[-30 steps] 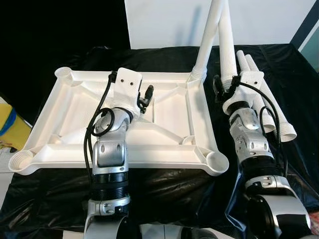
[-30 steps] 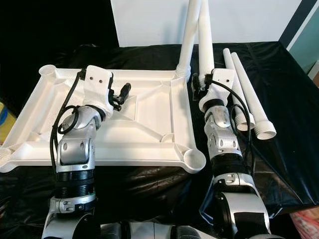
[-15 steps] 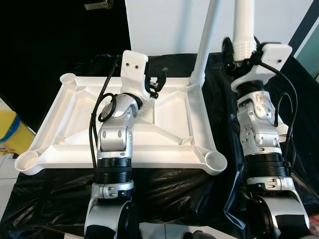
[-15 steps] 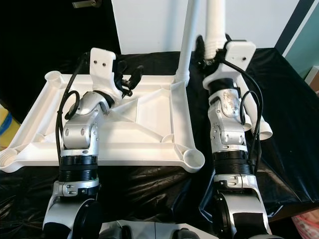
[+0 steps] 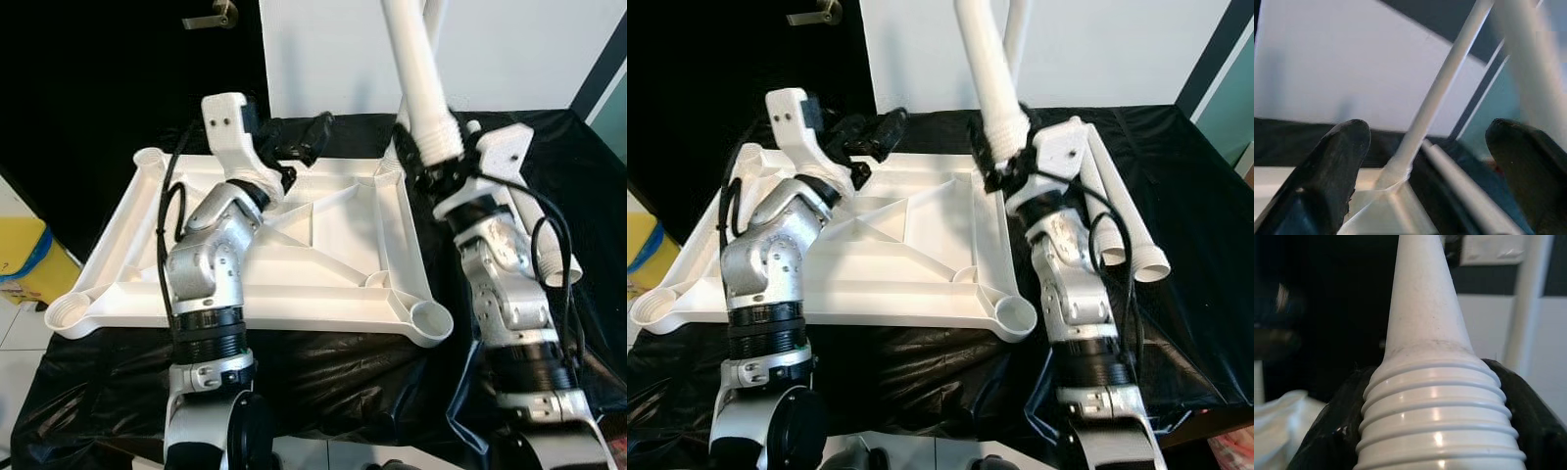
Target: Building children table
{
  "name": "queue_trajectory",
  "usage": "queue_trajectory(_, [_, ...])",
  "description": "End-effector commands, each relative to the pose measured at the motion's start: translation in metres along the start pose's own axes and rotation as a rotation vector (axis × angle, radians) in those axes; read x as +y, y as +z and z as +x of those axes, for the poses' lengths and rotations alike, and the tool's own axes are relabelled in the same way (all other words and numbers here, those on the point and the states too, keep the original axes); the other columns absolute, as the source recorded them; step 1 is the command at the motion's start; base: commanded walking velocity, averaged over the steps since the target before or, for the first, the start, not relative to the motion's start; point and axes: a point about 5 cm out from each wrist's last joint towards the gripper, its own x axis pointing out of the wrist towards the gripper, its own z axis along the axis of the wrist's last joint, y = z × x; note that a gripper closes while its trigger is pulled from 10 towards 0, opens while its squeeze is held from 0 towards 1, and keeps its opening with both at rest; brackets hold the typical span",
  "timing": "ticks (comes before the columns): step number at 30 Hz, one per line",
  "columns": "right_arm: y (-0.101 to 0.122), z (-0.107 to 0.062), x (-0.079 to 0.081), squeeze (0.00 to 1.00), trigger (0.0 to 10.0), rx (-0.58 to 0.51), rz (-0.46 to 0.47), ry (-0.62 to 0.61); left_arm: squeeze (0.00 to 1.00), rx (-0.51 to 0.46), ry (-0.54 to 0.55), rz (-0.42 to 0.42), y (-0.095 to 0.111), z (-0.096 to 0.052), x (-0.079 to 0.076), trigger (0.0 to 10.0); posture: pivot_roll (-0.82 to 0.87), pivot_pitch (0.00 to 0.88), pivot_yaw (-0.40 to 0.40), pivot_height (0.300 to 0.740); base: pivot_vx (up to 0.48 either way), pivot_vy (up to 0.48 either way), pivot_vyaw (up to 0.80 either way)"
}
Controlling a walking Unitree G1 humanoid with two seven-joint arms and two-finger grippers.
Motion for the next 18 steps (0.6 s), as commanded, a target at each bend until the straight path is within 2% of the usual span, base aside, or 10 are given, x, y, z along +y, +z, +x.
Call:
queue_trajectory(1, [0.0,-0.003,0.006,0.0,10.0,0.006,0.015,0.041,1.0,-0.024,-0.317,-0.051,0.006,-0.002,-0.022,10.0,-0.07,0.0,-0.004,0.74,0.0,0.0,0.0])
queue_trajectory(2, [-0.004,-0.008,0.009,0.0,10.0,0.027,0.026,0.062,0.89,-0.022,-0.368,-0.09,0.006,-0.005,-0.026,10.0,-0.06,0.0,-0.003,0.74,0.0,0.0,0.0])
queue_trajectory(3, [-0.007,-0.011,0.013,0.0,10.0,0.044,0.035,0.08,0.69,-0.014,-0.407,-0.122,0.006,-0.007,-0.03,10.0,-0.06,0.0,-0.003,0.74,0.0,0.0,0.0])
queue_trajectory(5, [-0.008,-0.014,0.015,0.0,10.0,0.055,0.041,0.092,0.69,-0.008,-0.431,-0.145,0.006,-0.009,-0.032,10.0,-0.06,0.0,-0.003,0.74,0.0,0.0,0.0])
queue_trajectory(6, [-0.009,-0.015,0.017,0.0,10.0,0.061,0.045,0.1,0.0,-0.002,-0.441,-0.157,0.006,-0.01,-0.033,10.0,-0.06,0.0,-0.002,0.74,0.0,0.0,0.0])
queue_trajectory(11, [-0.015,-0.022,0.027,0.0,10.0,0.095,0.069,0.147,0.0,0.032,-0.502,-0.182,-0.001,-0.014,-0.041,10.0,-0.06,0.0,0.006,0.74,0.0,0.0,0.0])
queue_trajectory(13, [-0.018,-0.027,0.033,0.0,10.0,0.114,0.081,0.183,0.0,0.077,-0.536,-0.181,-0.007,-0.016,-0.047,10.0,-0.06,0.0,0.01,0.74,0.0,0.0,0.0])
queue_trajectory(18, [-0.017,-0.03,0.039,0.0,10.0,0.123,0.086,0.21,0.0,0.135,-0.532,-0.164,-0.013,-0.018,-0.047,10.0,-0.07,0.0,0.018,0.74,0.0,0.0,0.0])
